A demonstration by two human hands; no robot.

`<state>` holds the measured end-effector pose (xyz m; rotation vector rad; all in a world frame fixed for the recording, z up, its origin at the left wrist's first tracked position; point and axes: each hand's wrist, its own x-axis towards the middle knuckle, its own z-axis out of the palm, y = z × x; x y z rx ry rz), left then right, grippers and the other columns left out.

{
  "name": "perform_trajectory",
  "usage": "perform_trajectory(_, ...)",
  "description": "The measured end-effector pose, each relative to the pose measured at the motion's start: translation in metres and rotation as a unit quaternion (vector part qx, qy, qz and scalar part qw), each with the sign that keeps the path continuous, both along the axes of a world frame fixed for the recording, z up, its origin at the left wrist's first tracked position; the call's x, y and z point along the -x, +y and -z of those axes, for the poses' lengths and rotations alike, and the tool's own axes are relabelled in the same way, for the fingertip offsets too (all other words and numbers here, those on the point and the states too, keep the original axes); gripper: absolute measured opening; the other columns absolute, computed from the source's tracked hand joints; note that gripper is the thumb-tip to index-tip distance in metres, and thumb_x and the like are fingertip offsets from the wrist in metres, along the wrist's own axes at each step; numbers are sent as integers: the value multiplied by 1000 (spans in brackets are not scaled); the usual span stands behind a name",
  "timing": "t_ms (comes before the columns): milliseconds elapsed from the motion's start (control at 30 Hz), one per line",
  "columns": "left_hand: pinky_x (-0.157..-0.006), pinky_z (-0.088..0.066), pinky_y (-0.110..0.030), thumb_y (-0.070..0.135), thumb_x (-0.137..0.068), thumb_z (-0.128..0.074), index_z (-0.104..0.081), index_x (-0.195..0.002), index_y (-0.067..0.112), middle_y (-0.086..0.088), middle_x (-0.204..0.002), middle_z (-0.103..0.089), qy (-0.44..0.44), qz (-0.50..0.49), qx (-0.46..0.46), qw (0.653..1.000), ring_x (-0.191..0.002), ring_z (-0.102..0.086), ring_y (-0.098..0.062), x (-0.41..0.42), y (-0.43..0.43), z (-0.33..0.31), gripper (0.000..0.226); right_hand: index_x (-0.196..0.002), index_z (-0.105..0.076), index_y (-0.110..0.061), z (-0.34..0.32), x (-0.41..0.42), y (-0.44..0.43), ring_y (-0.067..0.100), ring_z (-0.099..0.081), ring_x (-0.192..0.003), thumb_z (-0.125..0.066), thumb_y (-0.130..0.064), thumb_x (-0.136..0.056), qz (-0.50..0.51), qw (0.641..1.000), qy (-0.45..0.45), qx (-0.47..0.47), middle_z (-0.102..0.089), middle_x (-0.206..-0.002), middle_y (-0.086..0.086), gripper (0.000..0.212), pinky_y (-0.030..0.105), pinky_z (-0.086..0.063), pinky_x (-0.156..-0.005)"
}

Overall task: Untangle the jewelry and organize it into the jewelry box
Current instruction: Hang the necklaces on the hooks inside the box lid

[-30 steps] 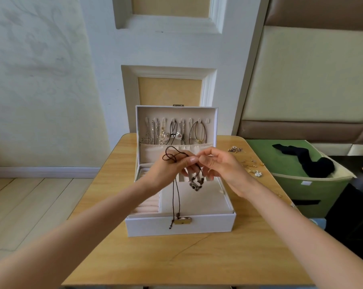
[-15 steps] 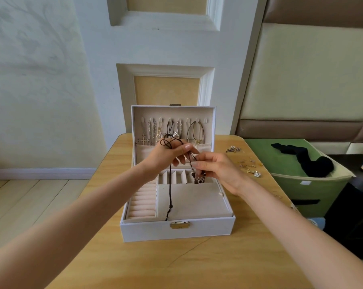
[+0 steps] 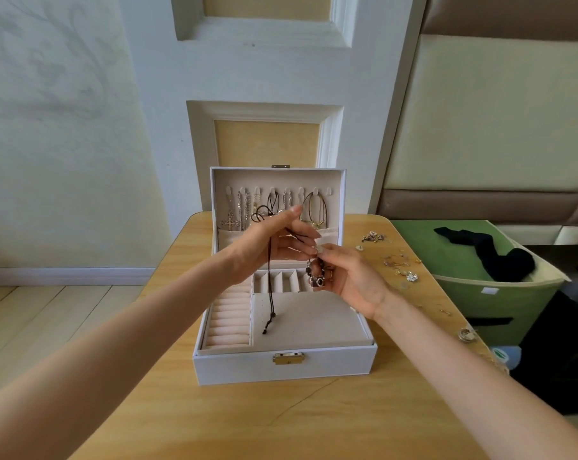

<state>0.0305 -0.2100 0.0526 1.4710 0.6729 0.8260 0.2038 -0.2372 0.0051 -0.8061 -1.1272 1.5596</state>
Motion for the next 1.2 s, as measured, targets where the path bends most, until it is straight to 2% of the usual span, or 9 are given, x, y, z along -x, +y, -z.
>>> perform_trajectory(167,-84,-55,-38,57,-90,-26,-66,-97,-12,-28,-94,-67,8,43,87,995,-89,-67,-34,12,7,-14,80,-98,-61,-5,1,1,-1,12,-57,-59,-58,-13,-85,22,999,-17,-30,-60,-66,4,16,23,-48,-53)
perform_trajectory(300,-104,-43,-41,30,-88,-23,-62,-106,-15,-31,-114,-61,62,132,104,984,-113,-58,-39,19,10,-19,62,-88,-63,-7,3,-2,0,11,-54,-59,-54,-8,-89,55,998,-19,-33,-59,-65,3,8,21,-46,-56)
perform_trajectory(467,-102,-44,-28,23,-91,-31,-56,-123,-5,-16,-126,-60,151,222,31,963,-121,-55,-23,23,5,-19,49,-85,-65,-8,5,-3,2,9,-52,-58,-63,-15,-78,67,996,-45,-33,-57,-68,4,10,23,-45,-58)
perform_trajectory(533,-99,-46,-27,21,-99,-33,-61,-116,-4,-14,-119,-65,174,157,-24,972,-115,-60,-22,17,6,-12,41,-86,-66,-9,6,-4,2,10,-53,-60,-64,-15,-77,75,994,-64,-37,-57,-68,3,11,24,-44,-60)
perform_trajectory(633,-80,-55,-23,14,-94,-52,-66,-93,-2,-13,-96,-72,190,9,-96,977,-92,-70,-21,5,7,-2,22,-90,-67,-8,7,-4,2,12,-57,-65,-65,-11,-80,90,991,-88,-41,-61,-69,2,11,26,-46,-63)
perform_trajectory(733,-72,-57,-24,4,-88,-60,-59,-87,-2,-12,-81,-69,175,-37,-142,974,-74,-70,-16,-2,8,7,6,-87,-68,-8,8,-3,3,13,-59,-68,-67,-9,-79,110,989,-93,-35,-64,-70,3,9,28,-47,-67)
perform_trajectory(833,-75,-58,-31,-10,-84,-59,-54,-95,-3,-17,-83,-68,156,-65,-149,974,-72,-69,-20,-2,9,11,14,-86,-67,-7,7,-4,3,12,-61,-67,-68,-7,-78,117,989,-86,-36,-65,-70,4,8,25,-49,-66)
perform_trajectory(967,-71,-58,-24,-18,-84,-53,-55,-101,-5,-20,-87,-68,169,-66,-150,972,-70,-70,-14,-1,9,10,22,-85,-67,-7,7,-5,2,12,-61,-68,-66,-5,-80,117,988,-89,-42,-65,-70,4,5,23,-49,-67)
perform_trajectory(1200,-71,-57,-22,-19,-77,-61,-60,-94,1,-12,-82,-68,207,-88,-194,955,-66,-68,-7,0,12,10,27,-80,-67,-12,7,-1,1,10,-62,-68,-67,-4,-80,125,981,-138,-58,-66,-69,1,8,20,-49,-65)
